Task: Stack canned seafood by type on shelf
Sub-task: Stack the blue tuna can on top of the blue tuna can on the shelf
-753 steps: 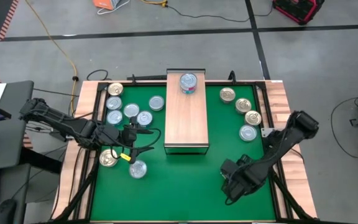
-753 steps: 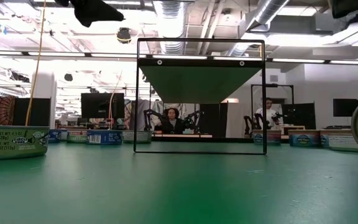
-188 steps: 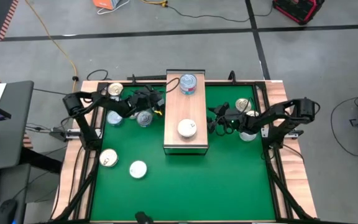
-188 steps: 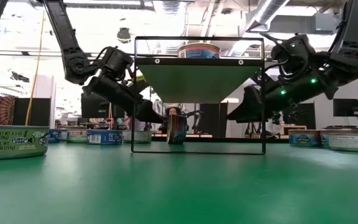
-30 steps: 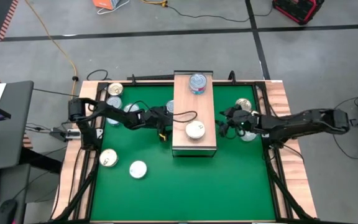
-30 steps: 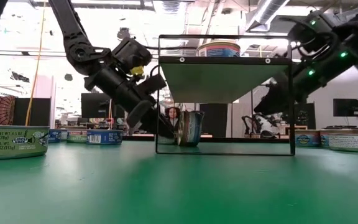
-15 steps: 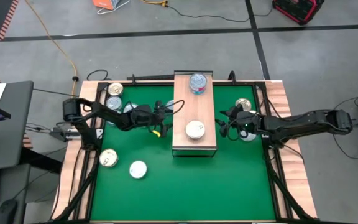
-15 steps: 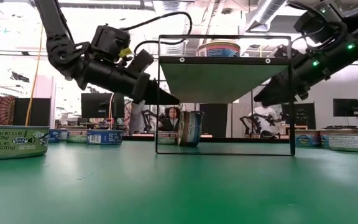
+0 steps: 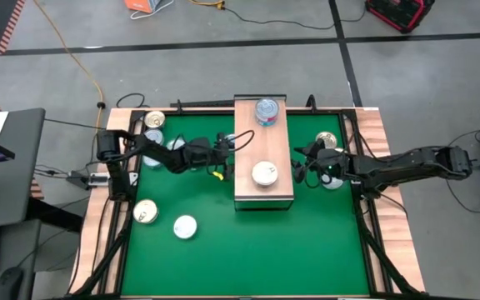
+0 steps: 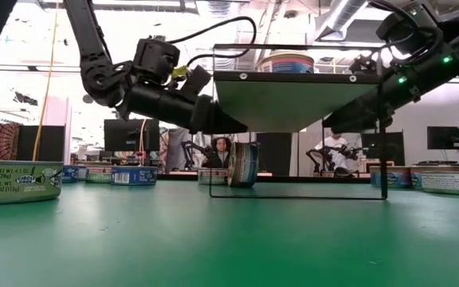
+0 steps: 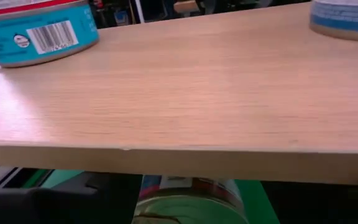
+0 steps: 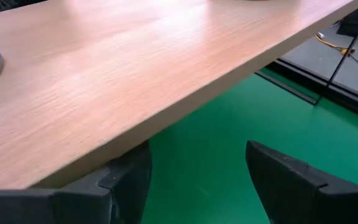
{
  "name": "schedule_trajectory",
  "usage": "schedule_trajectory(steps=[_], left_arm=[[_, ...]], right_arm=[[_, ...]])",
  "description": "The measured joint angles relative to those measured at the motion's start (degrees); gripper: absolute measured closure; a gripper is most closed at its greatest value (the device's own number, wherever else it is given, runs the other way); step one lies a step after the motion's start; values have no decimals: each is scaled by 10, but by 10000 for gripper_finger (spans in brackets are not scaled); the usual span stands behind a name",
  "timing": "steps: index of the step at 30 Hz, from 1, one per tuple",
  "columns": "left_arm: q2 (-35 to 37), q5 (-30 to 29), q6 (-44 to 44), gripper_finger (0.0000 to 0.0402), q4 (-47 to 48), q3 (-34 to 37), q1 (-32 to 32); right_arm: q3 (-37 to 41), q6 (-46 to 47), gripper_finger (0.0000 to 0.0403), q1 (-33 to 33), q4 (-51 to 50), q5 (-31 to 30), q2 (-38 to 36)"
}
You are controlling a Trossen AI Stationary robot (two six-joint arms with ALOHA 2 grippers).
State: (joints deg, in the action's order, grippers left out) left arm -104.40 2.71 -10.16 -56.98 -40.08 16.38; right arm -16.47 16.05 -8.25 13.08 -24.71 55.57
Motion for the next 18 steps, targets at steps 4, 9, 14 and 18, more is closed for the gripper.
schedule_trajectory(steps=[4,9,14,18], left_arm=[[-15,-4,-5,114,40,-18,2],[-29,-6,-4,114,69,-27,2],[-20,-11,-5,114,109,-27,2],[-1,-12,-10,114,164,-27,1]], right_arm=[[0,0,118,0,1,-2,0],[0,0,118,0,5,-1,0],[0,0,118,0,5,-1,0],[0,0,118,1,5,0,0]])
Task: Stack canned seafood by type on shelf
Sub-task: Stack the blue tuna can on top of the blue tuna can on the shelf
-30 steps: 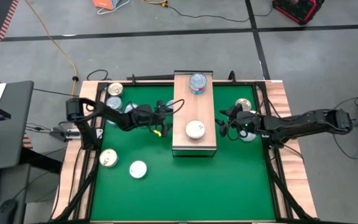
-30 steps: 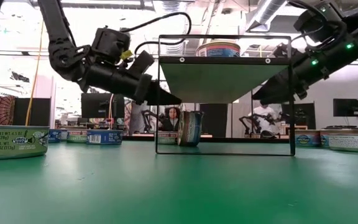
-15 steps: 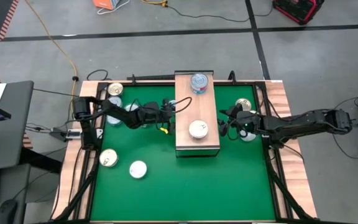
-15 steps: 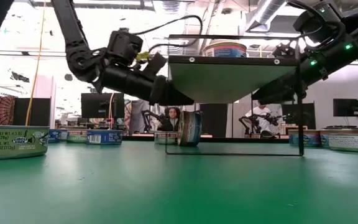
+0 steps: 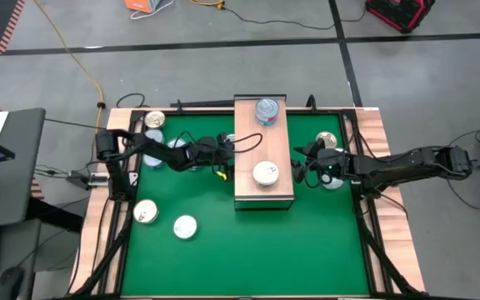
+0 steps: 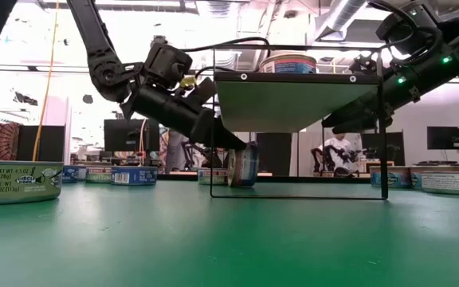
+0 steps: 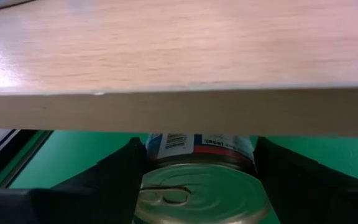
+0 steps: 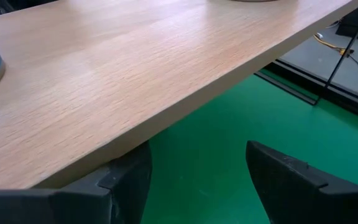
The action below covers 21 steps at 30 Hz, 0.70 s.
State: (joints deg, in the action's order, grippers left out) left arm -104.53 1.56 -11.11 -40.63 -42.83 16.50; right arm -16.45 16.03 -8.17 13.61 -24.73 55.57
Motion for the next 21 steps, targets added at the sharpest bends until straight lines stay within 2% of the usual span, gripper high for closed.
schedule_trajectory(steps=[10,14,17,21], left_arm=[[95,-2,-1,113,218,1,-1],[134,-6,0,114,339,8,-4],[174,-15,3,114,337,10,-4],[181,-27,8,114,301,28,-10]], right_arm=[[0,0,118,11,2,-7,0],[0,0,118,11,2,-7,0],[0,0,118,10,3,-7,0],[0,0,118,10,3,-7,0]])
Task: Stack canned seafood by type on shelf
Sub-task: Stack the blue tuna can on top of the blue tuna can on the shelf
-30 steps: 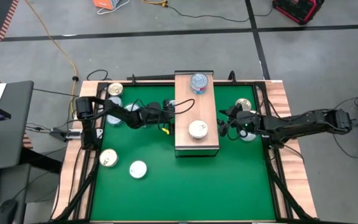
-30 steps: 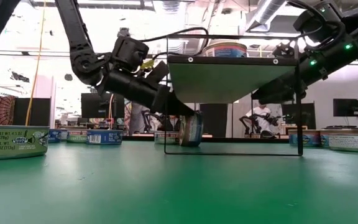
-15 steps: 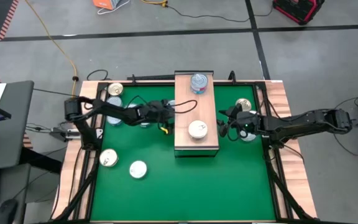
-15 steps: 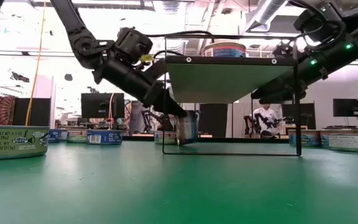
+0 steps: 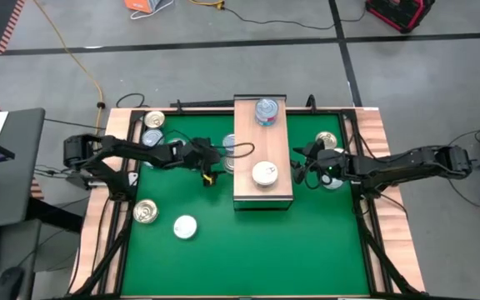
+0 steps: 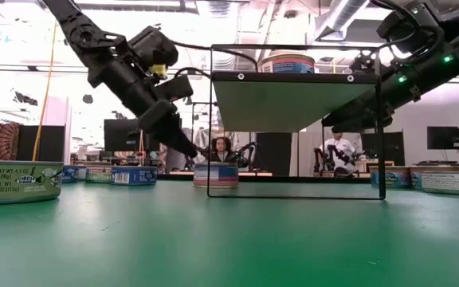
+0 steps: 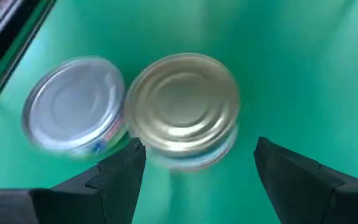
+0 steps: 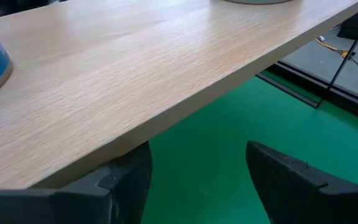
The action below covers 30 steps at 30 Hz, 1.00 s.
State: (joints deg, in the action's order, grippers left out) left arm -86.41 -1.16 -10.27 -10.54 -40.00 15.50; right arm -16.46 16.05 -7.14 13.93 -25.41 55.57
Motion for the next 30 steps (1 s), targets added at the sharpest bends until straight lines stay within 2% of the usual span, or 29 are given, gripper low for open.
schedule_trajectory(steps=[4,10,12,17,26,30], left_arm=[[-16,-5,-2,114,-107,10,1],[-104,-34,-18,114,-218,10,2],[-126,-54,-18,114,-227,12,3],[-120,-54,0,114,-160,8,0],[-10,-51,59,114,63,10,-39],[34,0,110,114,148,11,-67]], right_arm=[[0,0,118,0,1,0,0],[0,0,118,0,2,0,0],[0,0,118,1,2,0,0],[0,0,118,8,3,-2,0],[-1,0,118,8,1,-2,0],[-1,0,118,8,-2,-1,-1]])
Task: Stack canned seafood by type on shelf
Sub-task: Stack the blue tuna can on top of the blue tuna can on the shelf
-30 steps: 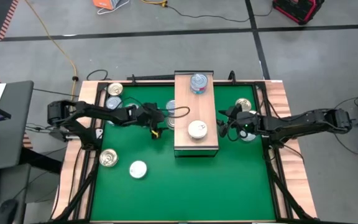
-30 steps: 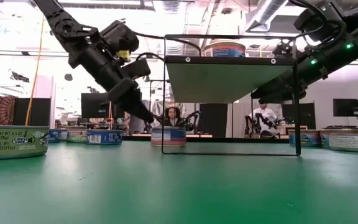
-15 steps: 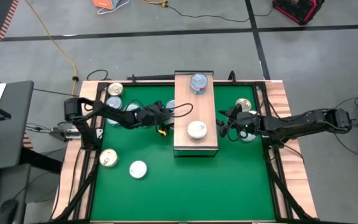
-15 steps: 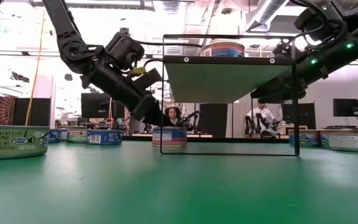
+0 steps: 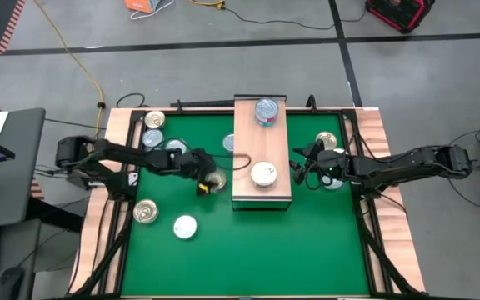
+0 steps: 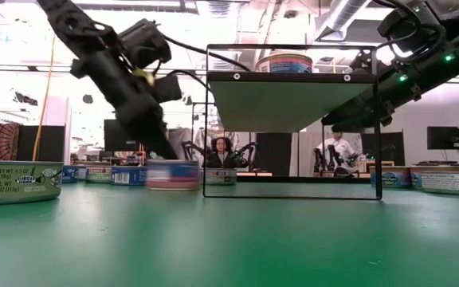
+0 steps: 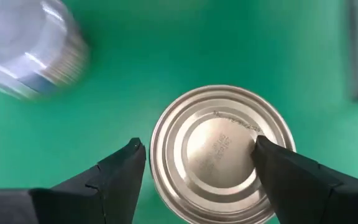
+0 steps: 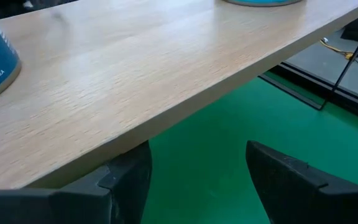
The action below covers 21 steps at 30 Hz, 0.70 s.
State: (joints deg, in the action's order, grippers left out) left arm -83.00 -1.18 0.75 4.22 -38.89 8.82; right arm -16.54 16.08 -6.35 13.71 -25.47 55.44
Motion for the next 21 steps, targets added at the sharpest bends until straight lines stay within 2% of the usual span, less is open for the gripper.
schedule_trajectory(steps=[4,8,15,18,21], left_arm=[[19,25,32,114,37,1,-45],[25,-7,42,114,42,1,-102],[24,-59,78,114,24,1,-184],[24,-71,98,114,6,1,-211],[21,-82,113,114,-19,1,-239]], right_arm=[[-6,2,118,10,-42,12,-10],[-65,38,118,36,-213,14,-35],[-172,189,118,134,-416,14,-25],[-222,272,118,186,-530,15,4],[-263,347,118,239,-601,21,47]])
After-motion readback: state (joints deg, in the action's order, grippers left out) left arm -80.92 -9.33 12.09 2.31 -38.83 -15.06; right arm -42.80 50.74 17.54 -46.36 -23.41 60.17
